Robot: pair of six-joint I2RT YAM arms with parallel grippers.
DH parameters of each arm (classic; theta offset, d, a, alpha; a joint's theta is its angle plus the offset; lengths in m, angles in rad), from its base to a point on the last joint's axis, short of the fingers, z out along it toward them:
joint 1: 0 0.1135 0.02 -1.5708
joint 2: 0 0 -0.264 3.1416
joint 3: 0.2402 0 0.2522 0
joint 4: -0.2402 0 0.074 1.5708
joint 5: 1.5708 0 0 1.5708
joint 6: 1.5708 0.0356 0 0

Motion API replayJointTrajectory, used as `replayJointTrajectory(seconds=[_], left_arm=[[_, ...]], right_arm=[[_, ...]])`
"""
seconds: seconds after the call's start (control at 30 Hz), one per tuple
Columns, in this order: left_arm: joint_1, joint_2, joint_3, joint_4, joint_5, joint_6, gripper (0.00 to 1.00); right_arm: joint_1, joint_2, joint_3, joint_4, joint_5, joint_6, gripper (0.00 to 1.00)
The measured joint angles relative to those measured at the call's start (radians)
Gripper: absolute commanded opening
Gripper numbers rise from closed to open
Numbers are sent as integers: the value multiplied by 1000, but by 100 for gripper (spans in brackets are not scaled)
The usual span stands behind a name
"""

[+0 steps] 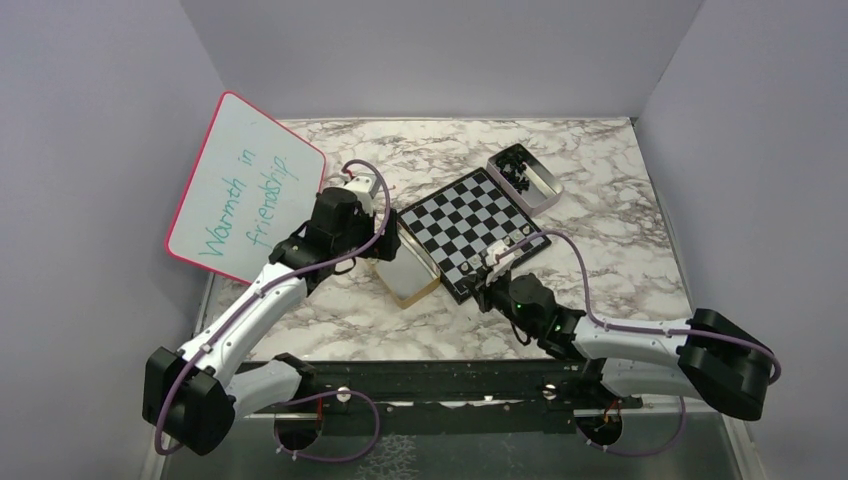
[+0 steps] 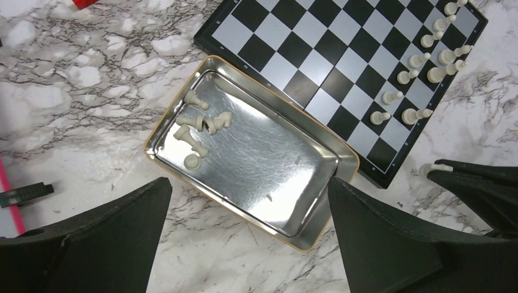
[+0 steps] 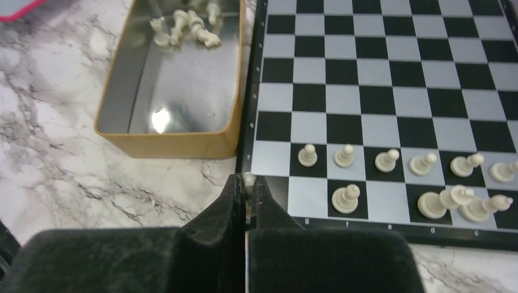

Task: Set up the chess pieces on the board
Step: Place the chess piece on the chessboard.

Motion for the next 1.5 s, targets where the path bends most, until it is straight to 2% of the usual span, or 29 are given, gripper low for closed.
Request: replayJointTrajectory(seconds=[0.3,0.5,0.87,1.4,1.5], left_arm=[[0,-54,-87,25,-34,58,99],[0,-61,-92,34,-33,67,99],[0,-72,-92,45,-31,79,99],[0,-101,-98,46,-31,83,99],[0,-101,-98,46,-31,83,99]], right_arm=[[-4,124,-31,84,101,40,1],[-4,177,-32,163,146,38,5],[-5,295,-31,248,191,-4,5],[-9,336,-31,309,209,-58,10],[-9,344,-31,309,209,-68,14]])
